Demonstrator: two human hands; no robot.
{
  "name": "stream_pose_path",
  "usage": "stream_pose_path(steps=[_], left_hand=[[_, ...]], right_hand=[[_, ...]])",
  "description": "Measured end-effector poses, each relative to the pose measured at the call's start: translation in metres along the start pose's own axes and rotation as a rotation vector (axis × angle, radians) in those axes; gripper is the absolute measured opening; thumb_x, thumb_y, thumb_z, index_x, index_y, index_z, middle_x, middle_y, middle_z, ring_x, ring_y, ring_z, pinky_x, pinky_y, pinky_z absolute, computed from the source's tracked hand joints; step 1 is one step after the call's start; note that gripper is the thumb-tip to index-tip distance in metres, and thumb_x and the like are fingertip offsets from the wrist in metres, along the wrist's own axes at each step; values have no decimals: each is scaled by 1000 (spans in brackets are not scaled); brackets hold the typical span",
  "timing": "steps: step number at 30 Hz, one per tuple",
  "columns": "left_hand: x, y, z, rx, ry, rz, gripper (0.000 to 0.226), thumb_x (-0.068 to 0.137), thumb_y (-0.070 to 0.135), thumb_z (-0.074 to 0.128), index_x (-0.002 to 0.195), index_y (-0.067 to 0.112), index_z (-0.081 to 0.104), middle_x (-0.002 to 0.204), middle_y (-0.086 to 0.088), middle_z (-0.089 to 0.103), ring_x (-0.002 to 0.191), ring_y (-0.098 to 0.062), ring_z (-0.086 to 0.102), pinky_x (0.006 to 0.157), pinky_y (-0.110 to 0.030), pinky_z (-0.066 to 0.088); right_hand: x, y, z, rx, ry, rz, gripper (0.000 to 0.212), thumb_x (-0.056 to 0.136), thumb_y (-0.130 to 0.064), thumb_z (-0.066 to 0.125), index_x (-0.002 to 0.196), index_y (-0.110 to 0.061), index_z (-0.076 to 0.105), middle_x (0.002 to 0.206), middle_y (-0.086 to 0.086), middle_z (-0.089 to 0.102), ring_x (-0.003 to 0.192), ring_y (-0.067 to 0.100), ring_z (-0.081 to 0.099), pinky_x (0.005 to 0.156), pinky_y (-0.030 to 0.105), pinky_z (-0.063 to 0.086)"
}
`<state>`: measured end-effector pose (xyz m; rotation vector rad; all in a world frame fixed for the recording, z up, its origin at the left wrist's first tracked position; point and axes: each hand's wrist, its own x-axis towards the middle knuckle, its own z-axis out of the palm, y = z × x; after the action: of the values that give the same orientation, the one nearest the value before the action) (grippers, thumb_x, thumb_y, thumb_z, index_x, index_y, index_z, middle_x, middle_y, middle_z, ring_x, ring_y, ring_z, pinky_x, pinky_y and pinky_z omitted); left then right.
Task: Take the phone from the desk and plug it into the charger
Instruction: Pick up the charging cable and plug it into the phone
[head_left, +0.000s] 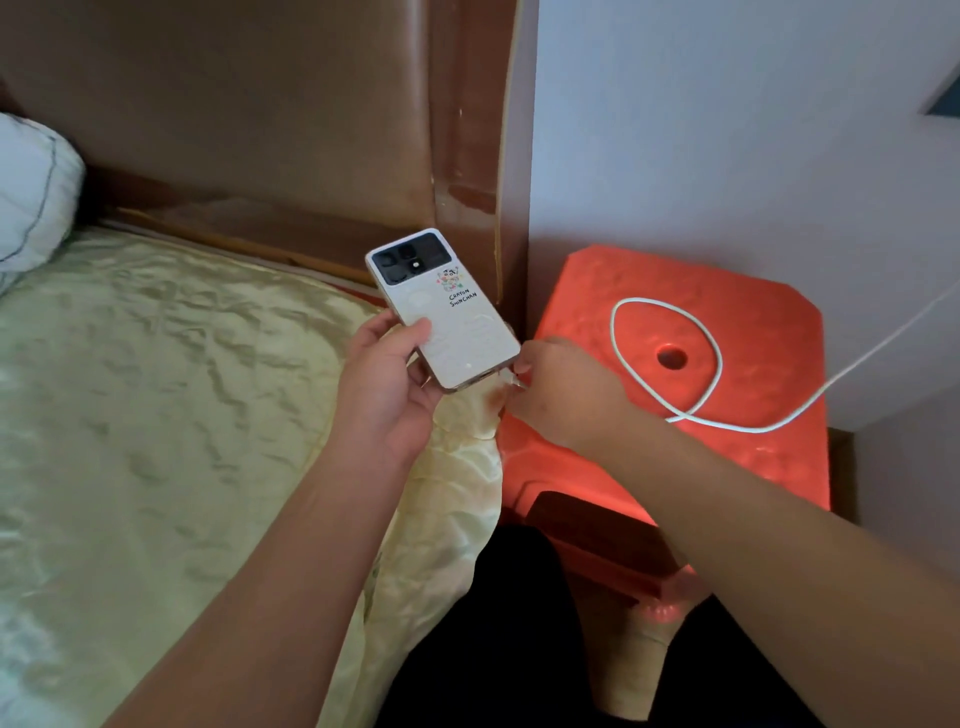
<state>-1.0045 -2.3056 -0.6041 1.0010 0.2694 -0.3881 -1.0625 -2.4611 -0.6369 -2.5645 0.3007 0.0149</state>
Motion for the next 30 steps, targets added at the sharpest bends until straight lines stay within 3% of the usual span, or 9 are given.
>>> stream_pose_path(steps=[2,7,12,18,21,24,27,30], left_hand=[[-2,2,1,-6,-12,11,23,90,-3,55,99,19,54,83,-3,79,74,-20,76,57,-36,59],[-7,0,4,-17,0,26,23,90,-3,55,96,19,55,85,-4,79,74,-20,75,58,-35,59],[-12,-7,9,-20,-3,26,23,89,-2,57,96,19,55,87,-4,79,74,-20,76,56,-33,58],[-18,-18,23,-35,-51,38,23,89,-3,56,92,20,57,82,-3,79,72,-18,76,54,-32,58],[-20,-25,34,-34,-55,20,23,88,-3,56,93,20,56,80,-2,79,72,-18,76,54,-32,58],[-22,-32,45,-22,-54,11,24,88,-4,57,95,19,56,80,-3,79,73,-18,75,57,-35,59],[-25,-36,53,-9,-59,9,23,88,-4,56,94,18,57,81,-4,79,74,-18,75,58,-35,60],[-26,-38,61,-6,-52,1,23,89,-3,56,95,18,57,84,-5,80,77,-19,76,56,-34,59]], right_hand=[[-1,-2,3,-67,31,1,32,83,-32,57,110,-16,62,104,12,61,97,35,63,75,41,51],[-4,-2,3,-82,94,-9,24,85,-24,47,99,-14,63,100,12,62,93,36,63,69,36,43],[-9,10,-5,-40,95,18,14,83,-18,52,86,-14,64,93,14,71,88,36,65,63,32,40],[-29,37,-27,566,185,248,13,80,-18,69,68,-14,63,58,2,60,56,21,56,55,34,46],[-44,46,-40,840,157,354,6,80,-12,67,77,-16,64,62,1,58,48,11,53,41,23,42],[-55,52,-56,1086,57,406,17,76,-3,60,89,-12,67,64,4,58,46,9,53,41,23,41],[-63,55,-70,1193,-36,425,22,75,0,60,91,-13,69,62,0,59,48,9,54,44,24,41],[-69,55,-80,1202,-69,395,11,81,-6,64,86,-15,68,60,-2,60,49,10,52,44,23,41]])
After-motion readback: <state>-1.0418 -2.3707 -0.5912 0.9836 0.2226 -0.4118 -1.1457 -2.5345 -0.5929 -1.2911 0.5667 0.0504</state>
